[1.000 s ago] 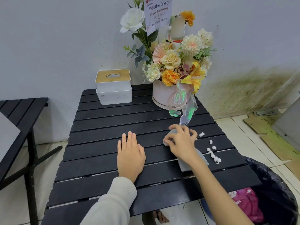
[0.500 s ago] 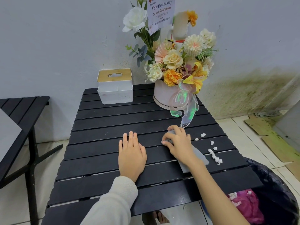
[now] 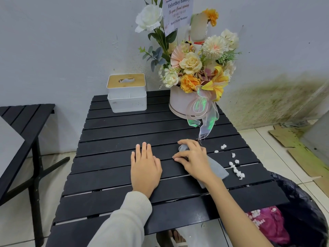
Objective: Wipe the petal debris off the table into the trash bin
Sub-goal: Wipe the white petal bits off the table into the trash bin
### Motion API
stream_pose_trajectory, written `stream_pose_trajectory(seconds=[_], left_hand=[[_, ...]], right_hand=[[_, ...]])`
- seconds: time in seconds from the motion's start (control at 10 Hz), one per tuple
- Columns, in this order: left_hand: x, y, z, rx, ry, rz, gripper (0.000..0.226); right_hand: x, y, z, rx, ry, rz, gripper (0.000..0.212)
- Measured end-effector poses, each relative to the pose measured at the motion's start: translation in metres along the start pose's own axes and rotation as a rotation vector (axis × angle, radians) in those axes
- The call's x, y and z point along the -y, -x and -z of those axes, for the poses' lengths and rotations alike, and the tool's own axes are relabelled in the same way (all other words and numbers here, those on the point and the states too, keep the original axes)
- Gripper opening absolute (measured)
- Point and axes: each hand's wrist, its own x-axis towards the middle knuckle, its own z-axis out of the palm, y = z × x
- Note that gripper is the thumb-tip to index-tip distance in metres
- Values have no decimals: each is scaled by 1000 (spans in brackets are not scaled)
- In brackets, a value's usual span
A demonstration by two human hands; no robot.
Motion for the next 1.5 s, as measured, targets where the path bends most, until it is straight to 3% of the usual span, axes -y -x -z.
stream_pose_trajectory(seconds=[0.3, 0.6, 0.8, 1.0, 1.2, 1.4, 1.5], left_hand=[[-1, 0, 0, 2, -3, 2, 54], [-1, -1, 0, -2, 16, 5, 54], [0, -1, -2, -1, 12, 11, 56], [-2, -2, -1, 8, 16, 10, 55], [-1, -2, -1, 4, 27, 9, 56], [-1, -2, -1, 6, 23, 13, 56], [-1, -2, -1, 18, 24, 10, 58]], right_hand=[[-4, -4, 1, -3, -101, -152, 7], [2, -8, -2, 44, -148, -98, 8], [-18, 2, 10, -62, -178, -253, 7], [15, -11, -7, 62, -65, -126, 9], [1, -5, 2, 18, -115, -210, 13], [-8, 1, 10, 157, -62, -147, 22], [0, 2, 2, 60, 18, -150, 14]])
